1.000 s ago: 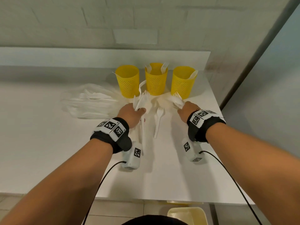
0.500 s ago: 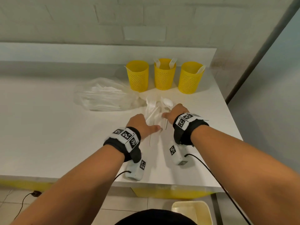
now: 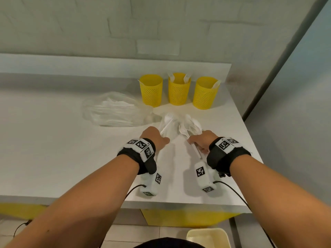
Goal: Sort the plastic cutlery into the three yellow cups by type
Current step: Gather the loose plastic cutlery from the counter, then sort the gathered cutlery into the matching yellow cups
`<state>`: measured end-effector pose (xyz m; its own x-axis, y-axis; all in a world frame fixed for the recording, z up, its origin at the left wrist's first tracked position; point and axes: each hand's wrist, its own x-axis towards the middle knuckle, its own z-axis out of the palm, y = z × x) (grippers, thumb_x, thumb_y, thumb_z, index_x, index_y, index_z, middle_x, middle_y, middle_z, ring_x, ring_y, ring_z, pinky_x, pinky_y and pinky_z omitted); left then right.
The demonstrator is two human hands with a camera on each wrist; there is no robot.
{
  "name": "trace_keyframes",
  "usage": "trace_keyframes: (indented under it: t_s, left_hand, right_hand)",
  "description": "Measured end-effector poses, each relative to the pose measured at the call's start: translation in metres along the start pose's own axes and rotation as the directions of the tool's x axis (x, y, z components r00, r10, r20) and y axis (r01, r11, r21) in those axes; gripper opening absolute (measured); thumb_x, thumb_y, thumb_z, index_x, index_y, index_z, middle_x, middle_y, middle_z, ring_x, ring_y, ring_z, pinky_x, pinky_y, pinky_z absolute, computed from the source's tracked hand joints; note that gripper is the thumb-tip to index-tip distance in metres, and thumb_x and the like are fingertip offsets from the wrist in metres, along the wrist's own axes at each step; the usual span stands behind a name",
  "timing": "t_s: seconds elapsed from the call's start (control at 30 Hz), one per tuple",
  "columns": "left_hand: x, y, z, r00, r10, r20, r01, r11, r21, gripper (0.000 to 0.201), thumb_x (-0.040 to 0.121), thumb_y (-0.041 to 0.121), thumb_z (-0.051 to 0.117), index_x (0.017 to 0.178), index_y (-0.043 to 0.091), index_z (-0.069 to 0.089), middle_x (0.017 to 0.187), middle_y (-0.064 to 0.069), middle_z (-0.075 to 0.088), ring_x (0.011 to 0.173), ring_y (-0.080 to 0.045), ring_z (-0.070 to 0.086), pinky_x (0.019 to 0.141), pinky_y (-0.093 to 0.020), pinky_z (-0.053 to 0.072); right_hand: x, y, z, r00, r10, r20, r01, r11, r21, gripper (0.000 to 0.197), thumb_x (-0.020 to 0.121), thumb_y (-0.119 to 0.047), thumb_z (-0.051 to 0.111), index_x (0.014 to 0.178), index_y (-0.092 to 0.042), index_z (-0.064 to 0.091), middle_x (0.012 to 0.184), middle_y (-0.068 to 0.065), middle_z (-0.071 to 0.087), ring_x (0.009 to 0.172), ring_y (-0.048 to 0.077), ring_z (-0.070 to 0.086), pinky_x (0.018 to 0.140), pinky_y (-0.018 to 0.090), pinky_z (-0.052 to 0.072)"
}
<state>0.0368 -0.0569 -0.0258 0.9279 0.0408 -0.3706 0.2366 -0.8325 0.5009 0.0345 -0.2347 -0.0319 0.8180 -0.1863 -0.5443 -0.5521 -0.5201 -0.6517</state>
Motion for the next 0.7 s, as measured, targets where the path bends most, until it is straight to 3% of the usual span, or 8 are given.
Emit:
trace_keyframes:
  t_s: [0.13,0.27,0.37,0.5,0.7]
  left_hand:
    - [0.002,-0.001,-0.007,1.000,0.029,-0.008,-0.030,0.955,-0.295,0.033,0.085,0.028,0.064,0.069,0.005,0.047,0.064,-0.005,0.046,0.054,-0.018,0.044,0.051,-0.027,0.035]
    - [-0.002,0.013,-0.013,0.994,0.097,-0.042,-0.103,0.795,-0.597,0.021,0.083,0.020,0.066,0.067,0.008,0.058,0.057,-0.002,0.051,0.047,-0.016,0.042,0.045,-0.020,0.036]
    - [-0.006,0.027,-0.015,0.986,0.153,-0.068,-0.159,0.731,-0.664,0.018,0.084,0.020,0.066,0.069,0.011,0.060,0.054,-0.001,0.050,0.046,-0.015,0.040,0.043,-0.020,0.033]
    - [-0.006,0.039,-0.017,0.978,0.179,-0.106,-0.202,0.699,-0.686,0.014,0.084,0.020,0.065,0.073,0.012,0.062,0.052,0.000,0.050,0.045,-0.012,0.042,0.045,-0.021,0.033]
    - [0.004,0.047,-0.028,0.971,0.169,-0.167,-0.238,0.661,-0.711,0.012,0.082,0.021,0.065,0.073,0.014,0.062,0.055,-0.002,0.050,0.051,-0.015,0.043,0.046,-0.022,0.035]
  right_hand:
    - [-0.008,0.003,-0.015,0.997,-0.067,0.044,0.056,0.976,0.213,0.022,0.087,-0.014,0.062,0.068,-0.013,0.051,0.056,0.002,0.039,0.044,0.015,0.032,0.032,0.019,0.026]
    - [-0.009,-0.011,-0.024,0.984,-0.174,-0.045,0.177,0.894,0.412,0.011,0.085,-0.007,0.064,0.078,-0.014,0.058,0.070,0.007,0.045,0.045,0.013,0.028,0.033,0.019,0.024]
    - [-0.011,-0.026,-0.027,0.973,-0.208,-0.101,0.229,0.813,0.536,0.011,0.085,-0.007,0.065,0.081,-0.017,0.060,0.070,0.006,0.046,0.041,0.010,0.028,0.034,0.018,0.023]
    - [-0.011,-0.046,-0.032,0.951,-0.276,-0.137,0.305,0.780,0.546,0.011,0.082,-0.012,0.065,0.074,-0.017,0.060,0.082,0.012,0.052,0.045,0.014,0.026,0.040,0.021,0.021]
    - [-0.001,-0.072,-0.049,0.929,-0.306,-0.207,0.369,0.721,0.586,0.007,0.082,-0.016,0.069,0.080,-0.020,0.064,0.062,-0.002,0.050,0.038,0.007,0.033,0.035,0.018,0.027]
